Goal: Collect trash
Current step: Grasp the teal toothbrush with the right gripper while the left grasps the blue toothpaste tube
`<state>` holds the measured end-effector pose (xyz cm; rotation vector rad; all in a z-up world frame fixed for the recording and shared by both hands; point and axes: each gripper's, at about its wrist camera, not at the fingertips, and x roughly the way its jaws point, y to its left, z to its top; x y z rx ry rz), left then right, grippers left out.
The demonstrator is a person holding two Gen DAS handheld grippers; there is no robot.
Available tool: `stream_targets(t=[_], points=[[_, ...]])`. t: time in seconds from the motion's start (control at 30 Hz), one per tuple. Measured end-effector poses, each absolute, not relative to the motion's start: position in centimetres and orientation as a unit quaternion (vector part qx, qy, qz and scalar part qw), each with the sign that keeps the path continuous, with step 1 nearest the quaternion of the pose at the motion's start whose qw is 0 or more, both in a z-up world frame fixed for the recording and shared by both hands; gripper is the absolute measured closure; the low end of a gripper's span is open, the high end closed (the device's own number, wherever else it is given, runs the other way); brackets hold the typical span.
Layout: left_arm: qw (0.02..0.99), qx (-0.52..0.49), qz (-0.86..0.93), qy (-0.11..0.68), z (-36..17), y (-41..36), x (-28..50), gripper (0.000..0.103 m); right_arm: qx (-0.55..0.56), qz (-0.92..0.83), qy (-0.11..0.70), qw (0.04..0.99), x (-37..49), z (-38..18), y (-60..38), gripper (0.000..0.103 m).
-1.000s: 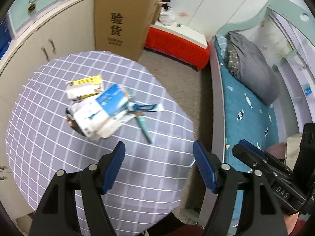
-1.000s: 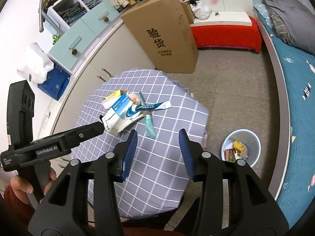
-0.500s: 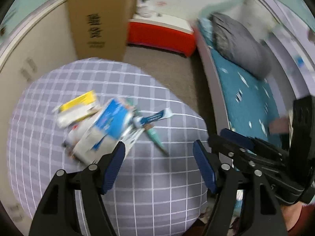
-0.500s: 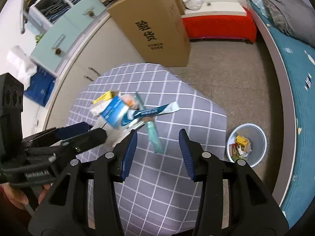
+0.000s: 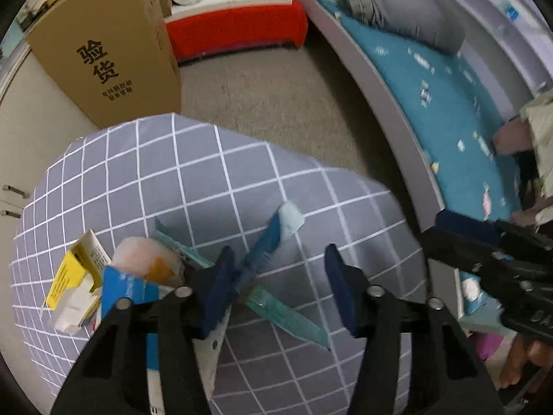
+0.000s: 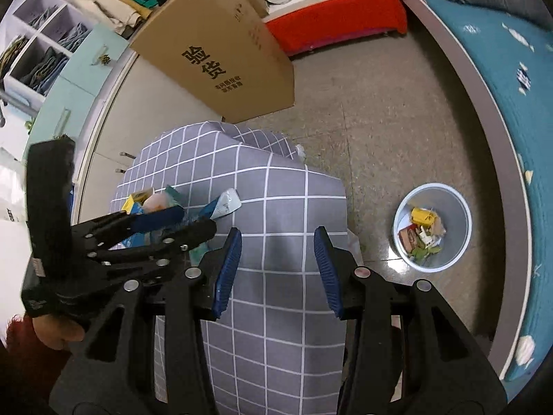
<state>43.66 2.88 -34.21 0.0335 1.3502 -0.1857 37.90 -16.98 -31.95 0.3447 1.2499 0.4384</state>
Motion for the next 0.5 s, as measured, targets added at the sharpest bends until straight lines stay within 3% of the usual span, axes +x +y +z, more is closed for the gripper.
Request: stream_targets(t=[0.03,0.1,0.17,0.5], points=[[0.773,0.026,-0.081,0.628,-34.6,2.8,43.9,0.062,0.161,0.203,0.578,0.773,38.0,-32.2,-17.0,0.059],[0.768,0.03,-0.078,0.635,-35.2,3.0,44.4,0.083,0.164,0.204,0.582,0.77,38.2,-32.5,-16.8,0.059],[0.766,0.021,-0.078,0.638,-35.2,3.5,44.8,0.089,0.165,0.206,0.585,0.767,38.4,-32.8,-16.6,0.059],[0.819,-0.131,-0.02,0.558,-29.0,9.1,41.4,0.092,0.137,0.264,0.594,0.747,38.8,-33.0,-11.6,0.059]])
